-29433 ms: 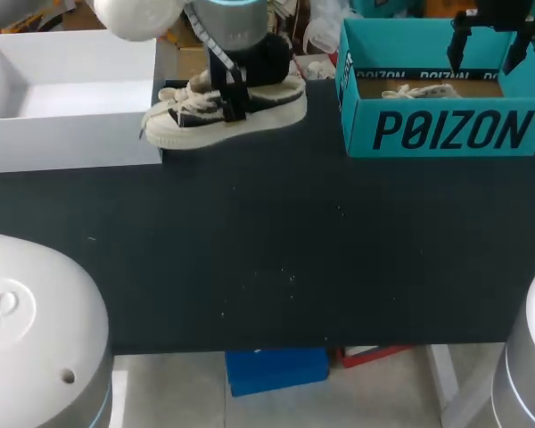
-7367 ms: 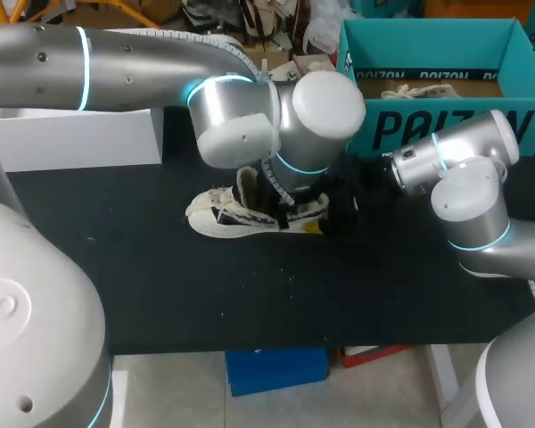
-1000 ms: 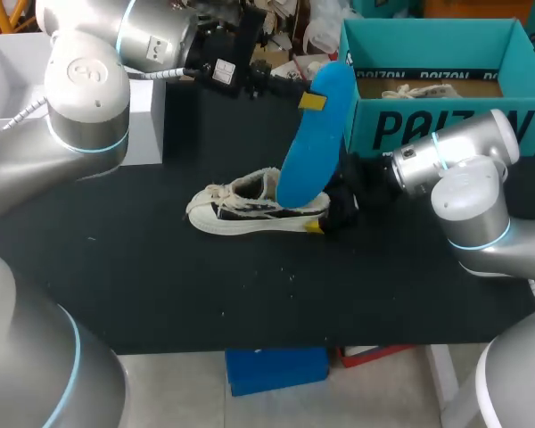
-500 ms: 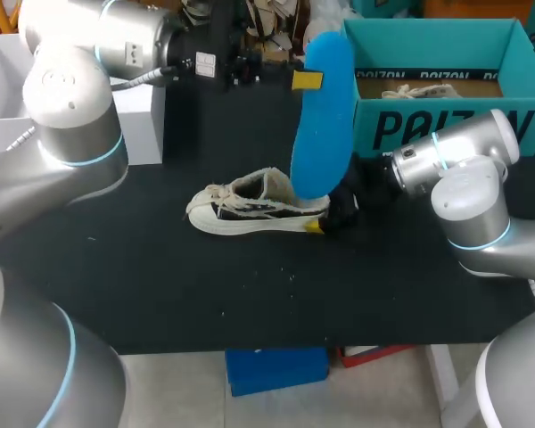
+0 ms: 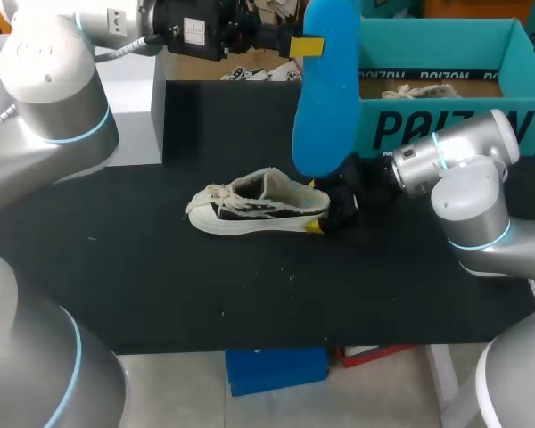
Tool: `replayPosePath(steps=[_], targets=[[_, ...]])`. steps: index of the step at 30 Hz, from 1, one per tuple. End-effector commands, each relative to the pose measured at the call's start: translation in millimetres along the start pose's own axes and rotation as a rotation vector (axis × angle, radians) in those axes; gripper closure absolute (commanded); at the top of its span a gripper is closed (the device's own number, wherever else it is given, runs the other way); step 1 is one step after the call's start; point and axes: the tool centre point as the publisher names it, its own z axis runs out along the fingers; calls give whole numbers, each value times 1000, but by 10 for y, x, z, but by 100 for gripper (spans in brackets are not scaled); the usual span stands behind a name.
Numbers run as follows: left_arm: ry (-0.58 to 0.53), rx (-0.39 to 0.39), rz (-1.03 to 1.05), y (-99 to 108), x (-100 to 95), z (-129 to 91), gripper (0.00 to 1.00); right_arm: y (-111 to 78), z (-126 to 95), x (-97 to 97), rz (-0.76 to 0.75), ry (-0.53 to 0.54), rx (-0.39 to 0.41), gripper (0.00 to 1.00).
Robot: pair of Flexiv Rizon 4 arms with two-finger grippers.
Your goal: Take the shoe out of the shoebox, open the shoe tongue, remove and reinsert the insole, then place the shoe into the shoebox
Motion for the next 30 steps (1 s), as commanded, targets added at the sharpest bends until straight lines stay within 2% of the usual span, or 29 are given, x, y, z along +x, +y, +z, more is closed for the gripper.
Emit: replayPosePath(steps=[1, 10, 14, 15, 16, 19, 26, 29, 30], targets=[[2, -11, 23, -151, 6, 33, 100, -17, 10, 3, 1, 0, 2, 100], [4, -41, 77, -361, 70, 27, 100, -17, 10, 3, 1, 0, 2, 100], [5, -41, 79, -375, 81, 28, 100, -17, 10, 3, 1, 0, 2, 98], [5, -41, 79, -375, 81, 28, 100, -17, 10, 3, 1, 0, 2, 56], [5, -41, 79, -375, 81, 28, 100, -20, -1, 8, 1, 0, 8, 0], [5, -41, 79, -375, 81, 28, 100, 14, -69, 14, -17, 23, 76, 0], [5, -41, 79, -375, 81, 28, 100, 201, -323, -24, -92, 141, 340, 0], [5, -41, 79, -375, 81, 28, 100, 283, -422, -50, -104, 166, 421, 0], [5, -41, 79, -375, 81, 28, 100, 311, -457, -65, -110, 188, 479, 0]])
